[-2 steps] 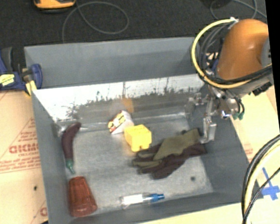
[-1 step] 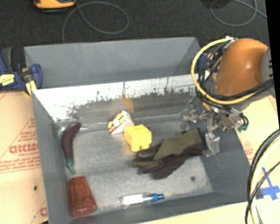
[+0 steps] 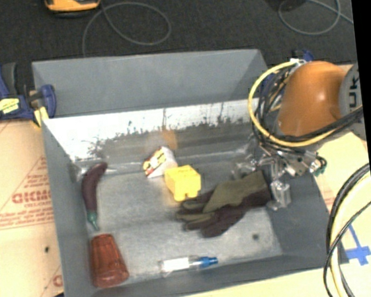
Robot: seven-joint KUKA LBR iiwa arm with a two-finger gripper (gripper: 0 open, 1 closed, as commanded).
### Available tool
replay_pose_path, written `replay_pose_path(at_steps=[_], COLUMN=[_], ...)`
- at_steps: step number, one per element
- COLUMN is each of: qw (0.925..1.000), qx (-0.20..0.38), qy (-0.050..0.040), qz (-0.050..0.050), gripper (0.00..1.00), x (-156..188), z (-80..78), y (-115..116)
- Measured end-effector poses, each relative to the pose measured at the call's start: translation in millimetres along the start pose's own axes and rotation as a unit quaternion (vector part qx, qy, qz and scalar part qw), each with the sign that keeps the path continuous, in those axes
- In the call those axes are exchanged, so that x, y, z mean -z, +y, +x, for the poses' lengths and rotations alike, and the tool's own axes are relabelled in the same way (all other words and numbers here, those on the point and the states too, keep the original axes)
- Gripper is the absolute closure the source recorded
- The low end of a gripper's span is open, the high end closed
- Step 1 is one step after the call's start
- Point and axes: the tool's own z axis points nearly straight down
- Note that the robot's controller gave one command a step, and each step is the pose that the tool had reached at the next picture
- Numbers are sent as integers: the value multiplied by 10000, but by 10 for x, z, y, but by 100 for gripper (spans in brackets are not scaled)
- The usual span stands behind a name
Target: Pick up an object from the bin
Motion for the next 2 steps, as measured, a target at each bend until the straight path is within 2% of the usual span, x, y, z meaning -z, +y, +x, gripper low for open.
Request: replay_pose_path(at_steps=[1,2], qw=[9999,9869], qx=[138,1612], qy=[11,-11], qz=[-22,4], gripper=[0,100], x=[-131,-345], z=[-3,-15], y=[161,279])
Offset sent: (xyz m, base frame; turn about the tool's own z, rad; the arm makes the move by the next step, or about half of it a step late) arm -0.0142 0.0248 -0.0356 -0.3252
